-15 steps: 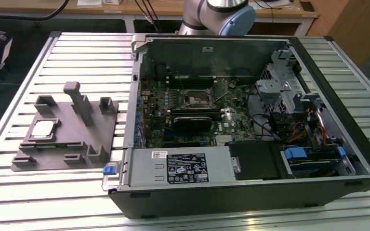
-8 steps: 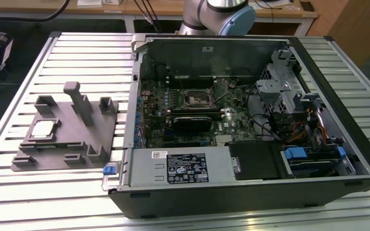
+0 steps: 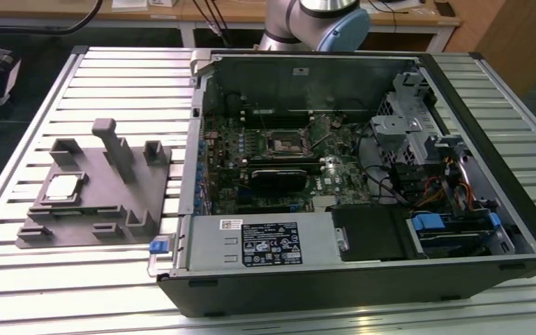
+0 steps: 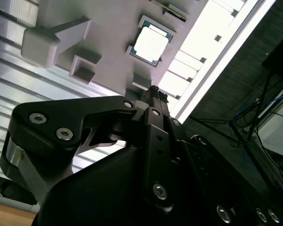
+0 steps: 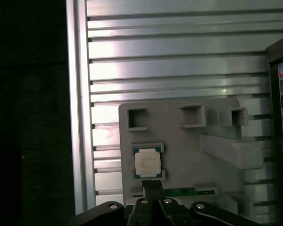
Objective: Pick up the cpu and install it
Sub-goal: 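Pick up the cpu and move it towards the insertion slot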
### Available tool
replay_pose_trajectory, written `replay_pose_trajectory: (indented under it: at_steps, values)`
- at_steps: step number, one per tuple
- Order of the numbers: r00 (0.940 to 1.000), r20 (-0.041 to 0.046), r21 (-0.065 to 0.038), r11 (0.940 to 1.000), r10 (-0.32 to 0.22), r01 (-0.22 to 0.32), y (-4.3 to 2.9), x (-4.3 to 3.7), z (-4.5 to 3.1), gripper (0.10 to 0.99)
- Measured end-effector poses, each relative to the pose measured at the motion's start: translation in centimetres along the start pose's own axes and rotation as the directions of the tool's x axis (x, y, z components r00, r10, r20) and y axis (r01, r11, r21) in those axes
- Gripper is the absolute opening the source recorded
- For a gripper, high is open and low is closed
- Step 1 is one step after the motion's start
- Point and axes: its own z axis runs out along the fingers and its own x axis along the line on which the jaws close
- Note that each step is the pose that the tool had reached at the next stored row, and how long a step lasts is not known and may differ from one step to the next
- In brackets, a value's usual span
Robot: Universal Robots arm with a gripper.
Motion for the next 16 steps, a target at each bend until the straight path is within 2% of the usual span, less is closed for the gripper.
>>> replay_pose_trajectory:
  at_steps: [16]
  values:
    - [1.0000,-0.0001,0.000,1.0000,0.000,0.000,-0.03,0.02,0.73,0.106]
